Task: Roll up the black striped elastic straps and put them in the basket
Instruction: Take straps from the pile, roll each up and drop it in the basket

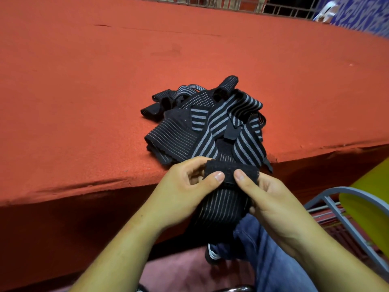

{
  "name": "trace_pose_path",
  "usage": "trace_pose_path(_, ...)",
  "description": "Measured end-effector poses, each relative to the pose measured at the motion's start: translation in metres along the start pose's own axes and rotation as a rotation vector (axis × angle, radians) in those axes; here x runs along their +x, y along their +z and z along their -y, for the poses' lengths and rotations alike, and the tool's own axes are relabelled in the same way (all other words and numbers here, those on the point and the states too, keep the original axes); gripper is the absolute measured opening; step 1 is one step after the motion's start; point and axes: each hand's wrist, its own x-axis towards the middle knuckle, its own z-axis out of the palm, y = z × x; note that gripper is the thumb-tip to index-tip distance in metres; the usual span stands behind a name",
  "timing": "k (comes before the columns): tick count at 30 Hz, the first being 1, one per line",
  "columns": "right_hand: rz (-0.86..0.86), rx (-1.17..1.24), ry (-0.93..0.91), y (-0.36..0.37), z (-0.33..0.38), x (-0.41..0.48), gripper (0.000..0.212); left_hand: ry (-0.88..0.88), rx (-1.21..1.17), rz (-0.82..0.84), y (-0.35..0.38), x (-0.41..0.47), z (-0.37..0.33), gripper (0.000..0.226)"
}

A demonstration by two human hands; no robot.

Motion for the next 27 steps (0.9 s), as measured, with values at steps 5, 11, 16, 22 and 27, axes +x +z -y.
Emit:
trace_pose_path(5, 0.001, -0.006, 0.063, -0.0015, 0.001, 0.0001, 0.056, 0.04, 0.024, -0.033, -0.002, 0.0005, -0.0017, 0.022)
trace_pose_path(11, 0.073, 0.06, 0.138, 0.0003, 0.0068, -0.0038, 0.055, 0.116, 0.116, -0.055, -0.0039, 0.0008, -0.0053, 0.031)
trace_pose_path(16, 0.088, 0.093, 0.145, 0.0007, 0.0086, -0.0025, 0.06, 0.129, 0.163, -0.057, -0.0031, 0.0007, -0.0048, 0.039)
trace_pose_path(22, 0.048, 0.091, 0.093, -0.0002, 0.0076, -0.0022, 0.05, 0.096, 0.126, -0.03, -0.0031, 0.0005, -0.0024, 0.041)
trace_pose_path(27, 0.055, 0.073, 0.038, 0.0008, 0.0062, -0.0022, 0.043, 0.004, 0.05, 0.041, 0.0017, -0.0039, -0.0023, 0.049)
